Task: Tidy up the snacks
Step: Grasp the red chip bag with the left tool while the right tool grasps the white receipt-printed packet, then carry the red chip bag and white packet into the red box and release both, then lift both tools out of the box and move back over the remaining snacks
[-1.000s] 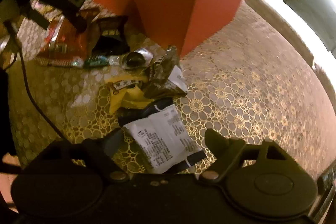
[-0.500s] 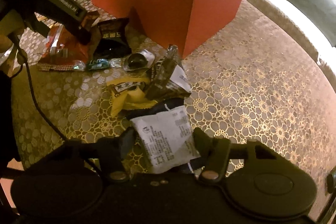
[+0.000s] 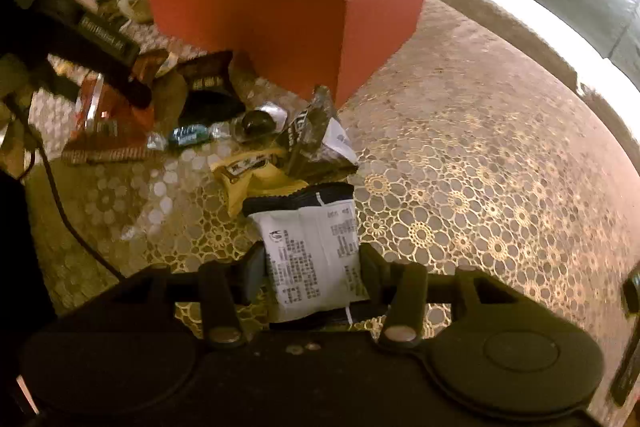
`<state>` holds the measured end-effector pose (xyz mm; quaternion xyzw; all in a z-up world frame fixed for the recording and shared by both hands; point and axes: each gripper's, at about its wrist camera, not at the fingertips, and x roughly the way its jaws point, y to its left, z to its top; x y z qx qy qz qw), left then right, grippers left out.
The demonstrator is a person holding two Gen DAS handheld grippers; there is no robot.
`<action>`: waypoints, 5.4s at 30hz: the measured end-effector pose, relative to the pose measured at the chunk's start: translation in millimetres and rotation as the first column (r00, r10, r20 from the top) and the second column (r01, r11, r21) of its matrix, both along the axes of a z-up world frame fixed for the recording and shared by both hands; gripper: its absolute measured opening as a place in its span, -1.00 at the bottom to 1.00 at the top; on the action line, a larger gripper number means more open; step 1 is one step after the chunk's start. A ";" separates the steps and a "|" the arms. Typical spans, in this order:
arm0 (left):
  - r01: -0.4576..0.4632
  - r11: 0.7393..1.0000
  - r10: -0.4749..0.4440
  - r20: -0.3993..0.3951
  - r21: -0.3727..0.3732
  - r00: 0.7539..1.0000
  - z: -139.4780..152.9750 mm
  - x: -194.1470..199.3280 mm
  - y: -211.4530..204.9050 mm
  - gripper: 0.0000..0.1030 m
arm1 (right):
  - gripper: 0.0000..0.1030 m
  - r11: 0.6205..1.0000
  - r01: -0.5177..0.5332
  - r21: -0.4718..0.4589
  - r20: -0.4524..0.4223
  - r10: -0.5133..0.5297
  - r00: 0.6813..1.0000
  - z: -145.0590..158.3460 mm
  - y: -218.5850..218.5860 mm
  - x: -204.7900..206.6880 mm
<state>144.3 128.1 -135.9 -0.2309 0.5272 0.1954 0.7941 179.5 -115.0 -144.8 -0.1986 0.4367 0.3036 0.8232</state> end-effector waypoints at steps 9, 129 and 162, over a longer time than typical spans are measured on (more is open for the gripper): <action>0.035 0.999 -0.035 0.013 -0.003 0.999 8.9 -7.7 -5.5 0.27 | -0.06 0.997 0.062 0.053 0.030 -0.063 0.998 20.2 -7.2 -17.3; 0.379 0.863 -0.475 0.281 0.334 0.834 169.5 24.3 -33.2 0.62 | 0.79 0.944 0.186 0.273 0.055 -0.208 0.977 147.3 40.3 42.1; 0.575 0.778 -0.620 0.159 0.255 0.768 52.6 -38.8 -74.1 0.86 | 0.99 0.941 0.268 0.205 -0.076 -0.258 0.963 62.5 -17.0 -0.2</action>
